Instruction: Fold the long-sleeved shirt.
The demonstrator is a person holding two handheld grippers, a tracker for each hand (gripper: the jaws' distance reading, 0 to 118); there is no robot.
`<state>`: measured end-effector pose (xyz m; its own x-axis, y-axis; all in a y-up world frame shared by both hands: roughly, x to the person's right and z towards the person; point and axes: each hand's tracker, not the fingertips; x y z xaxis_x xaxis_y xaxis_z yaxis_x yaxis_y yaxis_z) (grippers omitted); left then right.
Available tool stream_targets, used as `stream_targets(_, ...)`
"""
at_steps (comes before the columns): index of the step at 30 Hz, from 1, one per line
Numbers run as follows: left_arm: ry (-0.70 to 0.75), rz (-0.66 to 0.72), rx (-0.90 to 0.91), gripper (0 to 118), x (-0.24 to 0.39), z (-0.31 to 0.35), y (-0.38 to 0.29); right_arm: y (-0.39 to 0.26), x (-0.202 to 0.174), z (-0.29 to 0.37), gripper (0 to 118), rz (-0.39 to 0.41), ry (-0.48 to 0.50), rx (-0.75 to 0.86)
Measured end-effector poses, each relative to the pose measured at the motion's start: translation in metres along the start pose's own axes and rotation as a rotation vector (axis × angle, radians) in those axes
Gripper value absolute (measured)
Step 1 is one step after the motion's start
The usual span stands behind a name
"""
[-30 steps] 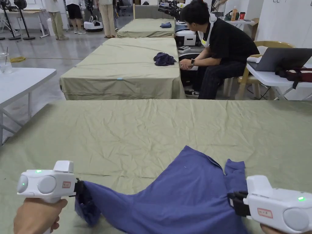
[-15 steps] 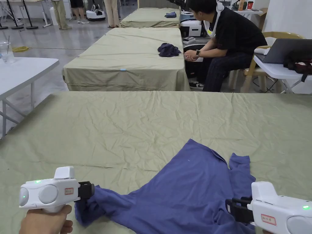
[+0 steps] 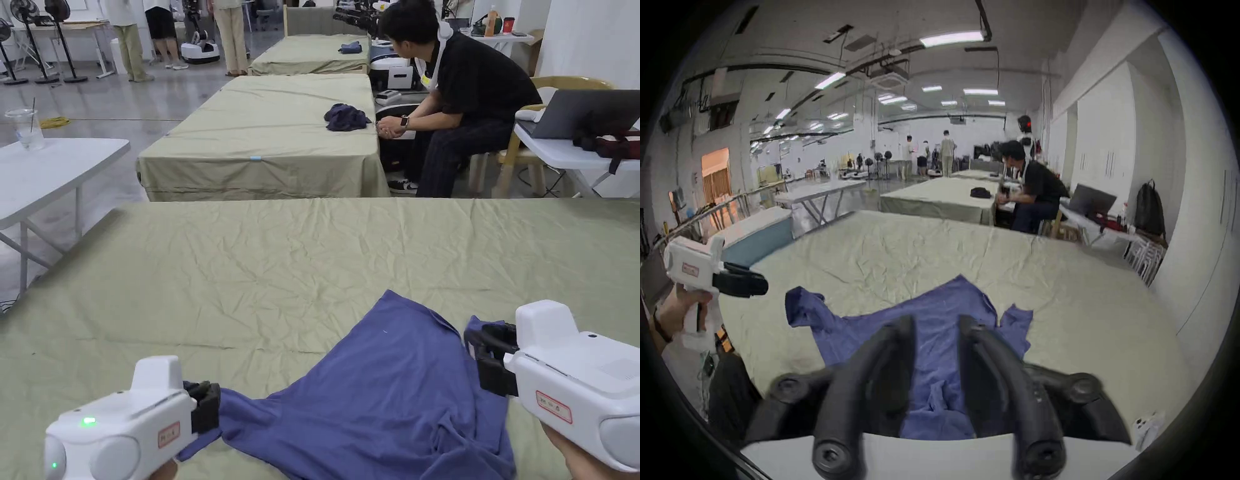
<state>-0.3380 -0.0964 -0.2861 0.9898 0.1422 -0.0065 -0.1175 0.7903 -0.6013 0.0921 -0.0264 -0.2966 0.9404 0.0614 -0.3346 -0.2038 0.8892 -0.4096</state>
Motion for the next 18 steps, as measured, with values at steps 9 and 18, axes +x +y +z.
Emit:
stream_targets(9,-0.077,0.015,-0.138,0,0.015,-0.009,-0.021,-0.004,0.003,-0.003,2,-0.025,0.006,0.021)
stream_targets(18,-0.085,0.217,-0.328,63,0.001,-0.098,-0.031,-0.026,0.013,-0.039,2,-0.052,0.026,-0.053)
